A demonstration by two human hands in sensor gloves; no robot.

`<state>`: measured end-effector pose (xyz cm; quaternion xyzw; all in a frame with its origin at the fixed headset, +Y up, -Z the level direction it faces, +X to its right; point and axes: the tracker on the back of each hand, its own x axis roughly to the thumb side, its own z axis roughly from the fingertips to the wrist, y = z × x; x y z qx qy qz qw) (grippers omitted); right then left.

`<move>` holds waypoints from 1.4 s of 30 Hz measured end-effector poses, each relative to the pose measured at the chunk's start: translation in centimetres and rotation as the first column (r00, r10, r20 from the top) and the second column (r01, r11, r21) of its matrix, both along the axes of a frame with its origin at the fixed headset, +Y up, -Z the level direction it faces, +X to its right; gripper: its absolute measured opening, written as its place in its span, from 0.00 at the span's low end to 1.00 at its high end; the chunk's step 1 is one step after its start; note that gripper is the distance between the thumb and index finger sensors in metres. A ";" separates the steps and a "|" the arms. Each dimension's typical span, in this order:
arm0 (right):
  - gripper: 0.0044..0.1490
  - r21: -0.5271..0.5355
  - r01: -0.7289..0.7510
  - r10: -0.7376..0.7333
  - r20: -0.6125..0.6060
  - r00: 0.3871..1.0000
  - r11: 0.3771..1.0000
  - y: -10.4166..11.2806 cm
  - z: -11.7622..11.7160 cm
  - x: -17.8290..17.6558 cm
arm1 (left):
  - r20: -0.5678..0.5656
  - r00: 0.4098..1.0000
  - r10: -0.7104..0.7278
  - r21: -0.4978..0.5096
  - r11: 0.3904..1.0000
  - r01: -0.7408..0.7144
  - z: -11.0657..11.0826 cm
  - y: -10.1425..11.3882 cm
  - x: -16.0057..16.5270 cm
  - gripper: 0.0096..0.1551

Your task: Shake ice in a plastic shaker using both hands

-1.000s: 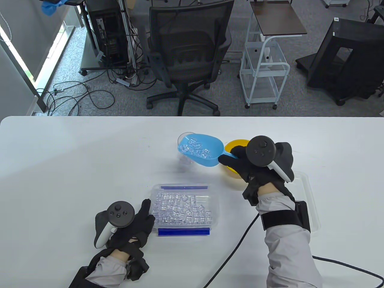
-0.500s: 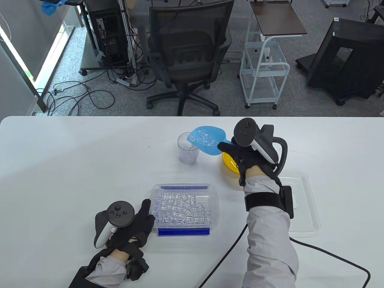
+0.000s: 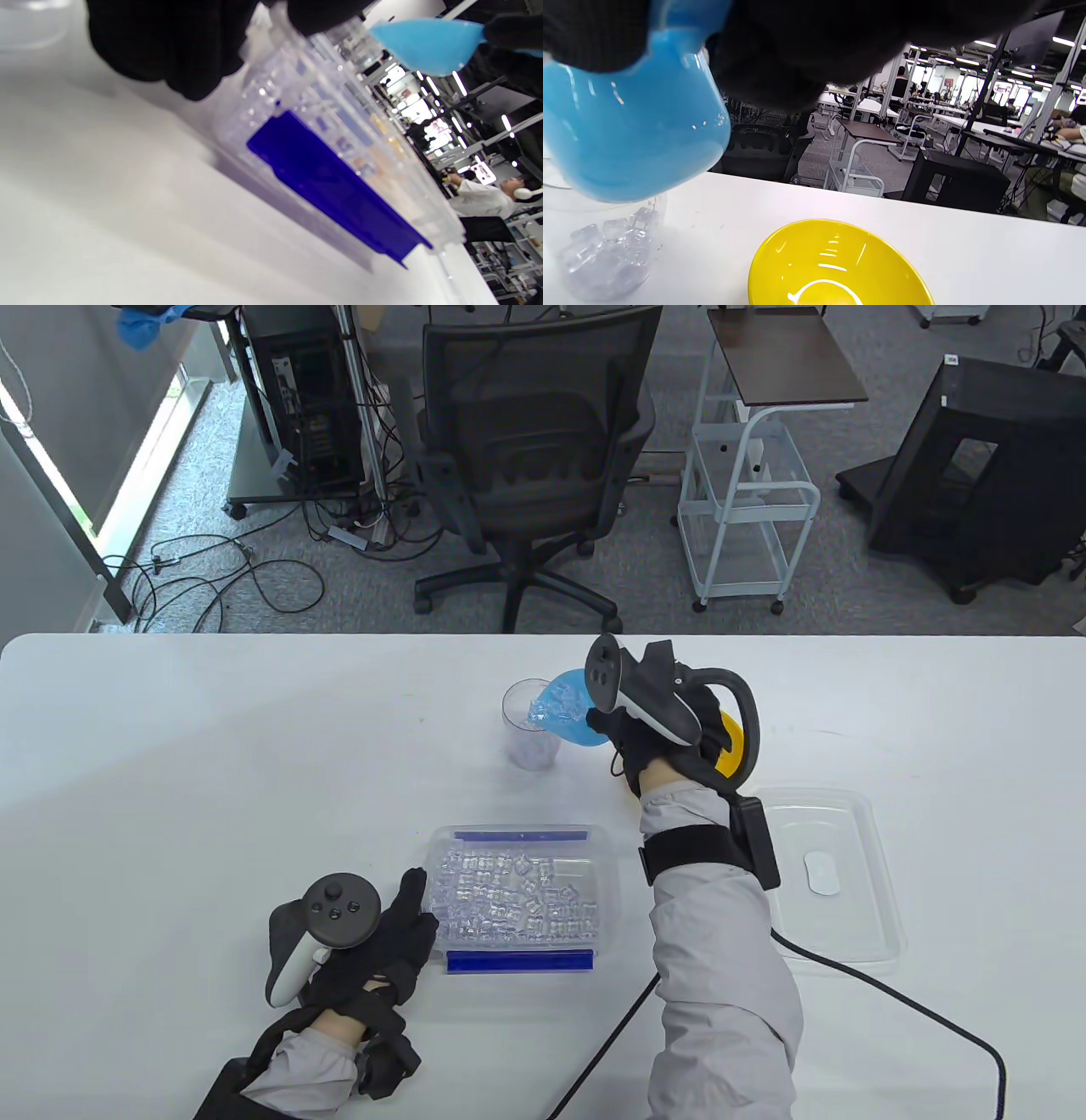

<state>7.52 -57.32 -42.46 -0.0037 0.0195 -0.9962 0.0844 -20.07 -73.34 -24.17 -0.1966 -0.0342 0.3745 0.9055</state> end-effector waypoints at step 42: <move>0.37 0.146 -0.009 0.037 -0.187 0.982 0.989 2.3 4.7 0.4 | -0.002 1.000 0.007 -0.003 1.000 -0.007 0.1 0.0 0.0 0.36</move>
